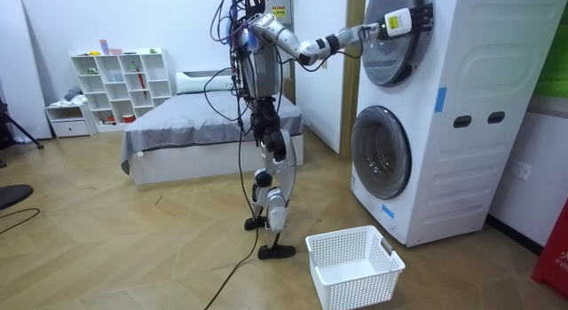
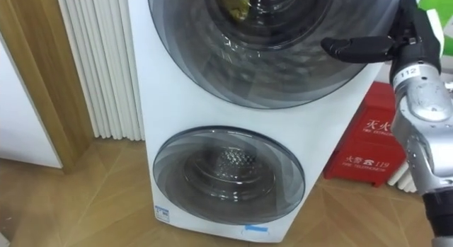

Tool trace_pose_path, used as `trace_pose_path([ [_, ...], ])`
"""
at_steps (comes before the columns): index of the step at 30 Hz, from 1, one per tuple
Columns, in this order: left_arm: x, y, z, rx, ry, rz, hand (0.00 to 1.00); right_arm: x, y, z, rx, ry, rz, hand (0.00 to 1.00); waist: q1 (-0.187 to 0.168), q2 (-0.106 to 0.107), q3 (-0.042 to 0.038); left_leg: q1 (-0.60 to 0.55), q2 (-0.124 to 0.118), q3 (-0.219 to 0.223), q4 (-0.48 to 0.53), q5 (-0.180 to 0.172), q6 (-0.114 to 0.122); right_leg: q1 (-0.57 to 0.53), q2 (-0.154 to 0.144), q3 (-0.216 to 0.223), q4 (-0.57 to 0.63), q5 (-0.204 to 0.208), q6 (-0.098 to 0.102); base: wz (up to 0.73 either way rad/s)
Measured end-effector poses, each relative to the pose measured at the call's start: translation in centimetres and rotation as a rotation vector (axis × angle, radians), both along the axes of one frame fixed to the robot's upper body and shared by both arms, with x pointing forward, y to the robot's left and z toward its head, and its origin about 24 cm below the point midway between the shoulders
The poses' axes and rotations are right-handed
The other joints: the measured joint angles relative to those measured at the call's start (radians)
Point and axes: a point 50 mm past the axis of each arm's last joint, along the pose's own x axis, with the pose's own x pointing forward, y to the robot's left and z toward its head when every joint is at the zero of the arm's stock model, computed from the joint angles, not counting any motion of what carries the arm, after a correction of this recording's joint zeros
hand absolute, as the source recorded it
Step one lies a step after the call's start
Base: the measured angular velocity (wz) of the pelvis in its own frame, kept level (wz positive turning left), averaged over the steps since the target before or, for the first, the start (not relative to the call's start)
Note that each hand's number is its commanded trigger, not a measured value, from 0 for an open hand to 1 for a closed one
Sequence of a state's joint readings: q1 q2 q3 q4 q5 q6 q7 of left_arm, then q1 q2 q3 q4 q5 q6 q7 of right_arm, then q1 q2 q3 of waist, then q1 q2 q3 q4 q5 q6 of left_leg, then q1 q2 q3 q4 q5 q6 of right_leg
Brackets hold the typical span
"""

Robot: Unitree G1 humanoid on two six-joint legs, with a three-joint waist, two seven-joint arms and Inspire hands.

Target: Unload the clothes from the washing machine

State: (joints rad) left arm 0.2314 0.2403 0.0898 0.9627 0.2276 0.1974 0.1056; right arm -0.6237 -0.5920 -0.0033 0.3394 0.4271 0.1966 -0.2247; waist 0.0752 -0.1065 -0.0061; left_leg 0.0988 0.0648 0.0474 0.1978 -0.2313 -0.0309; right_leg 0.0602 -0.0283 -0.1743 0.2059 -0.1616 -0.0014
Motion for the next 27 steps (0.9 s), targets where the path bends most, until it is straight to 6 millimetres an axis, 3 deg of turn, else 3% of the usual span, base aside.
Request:
trace_pose_path([
  [4, -0.2, -0.1, -0.1, 0.008, 0.008, -0.013, 0.0, -0.5, 0.3, -0.4, 0.018, -0.015, 0.002, 0.0, 0.003, 0.0, 0.0004, 0.012, 0.001, 0.005, -0.002, 0.0, 0.0, 0.007, 0.002, 0.008, 0.0, 0.0, 0.0, -0.03],
  [13, -0.6, -0.3, -0.2, 0.008, 0.013, -0.008, 0.0, -3.7, 2.7, -1.4, 0.054, -0.101, 0.076, 0.0, -0.003, 0.009, 0.0029, 0.028, 0.014, 0.038, -0.02, -0.003, -0.004, 0.005, 0.014, 0.029, -0.002, 0.007, -0.005, -0.1],
  [17, -1.4, -0.6, -0.3, -0.001, 0.023, 0.016, 0.0, -5.3, 3.7, -1.4, 0.037, -0.129, 0.124, 0.0, -0.02, 0.027, -0.0021, 0.031, 0.015, 0.039, -0.024, -0.002, -0.006, 0.006, 0.016, 0.034, -0.001, 0.007, -0.006, 0.0],
  [27, -2.9, -0.9, -0.6, -0.004, 0.014, 0.069, 0.0, -6.7, 5.1, 0.0, 0.009, -0.208, 0.215, 0.0, -0.066, 0.026, -0.0018, 0.031, 0.014, 0.046, -0.031, -0.002, -0.006, 0.0, 0.017, 0.039, -0.001, 0.007, -0.005, 0.0],
])
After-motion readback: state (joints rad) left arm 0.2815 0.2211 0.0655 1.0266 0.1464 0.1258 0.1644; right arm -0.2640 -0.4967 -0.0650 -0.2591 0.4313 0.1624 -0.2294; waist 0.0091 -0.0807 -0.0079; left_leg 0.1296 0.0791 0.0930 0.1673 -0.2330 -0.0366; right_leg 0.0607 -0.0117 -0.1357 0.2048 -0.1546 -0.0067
